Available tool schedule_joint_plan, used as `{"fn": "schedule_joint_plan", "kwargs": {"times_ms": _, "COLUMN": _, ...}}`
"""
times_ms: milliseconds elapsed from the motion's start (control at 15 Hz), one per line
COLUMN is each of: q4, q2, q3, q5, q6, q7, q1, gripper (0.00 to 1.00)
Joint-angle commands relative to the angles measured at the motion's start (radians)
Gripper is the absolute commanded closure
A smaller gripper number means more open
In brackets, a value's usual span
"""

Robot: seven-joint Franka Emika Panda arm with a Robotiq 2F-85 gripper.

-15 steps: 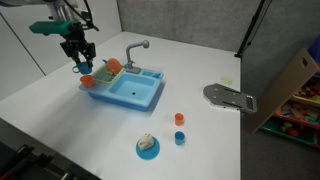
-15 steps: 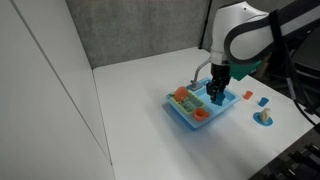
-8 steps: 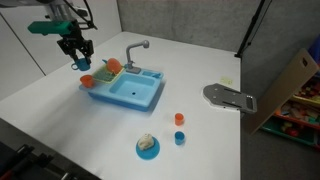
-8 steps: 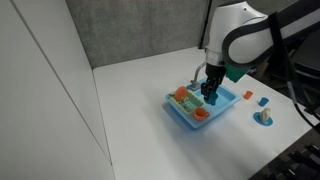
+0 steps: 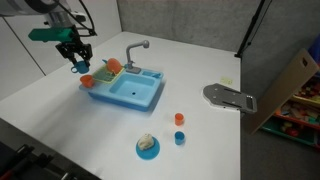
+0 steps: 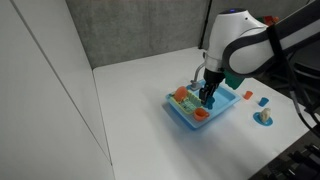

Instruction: Remove blue cup from the sink and put it in the orange cup in front of the the dish drying rack

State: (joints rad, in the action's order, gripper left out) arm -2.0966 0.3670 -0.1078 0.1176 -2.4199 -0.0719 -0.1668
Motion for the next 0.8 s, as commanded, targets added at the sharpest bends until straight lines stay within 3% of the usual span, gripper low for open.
{"fn": "schedule_joint_plan", "kwargs": {"times_ms": 0, "q4": -0.015, "q2": -0.001, "q3": -0.005, "q5": -0.005, "q6": -0.015, "q7": 0.026, "q1": 0.0, "gripper": 0.68}}
{"fn": "schedule_joint_plan", "kwargs": {"times_ms": 733, "q4": 0.011, "q2": 0.052, "q3": 0.003, "q5": 0.02, "q6": -0.017, "q7": 0.01, "q1": -0.026, "gripper": 0.68}}
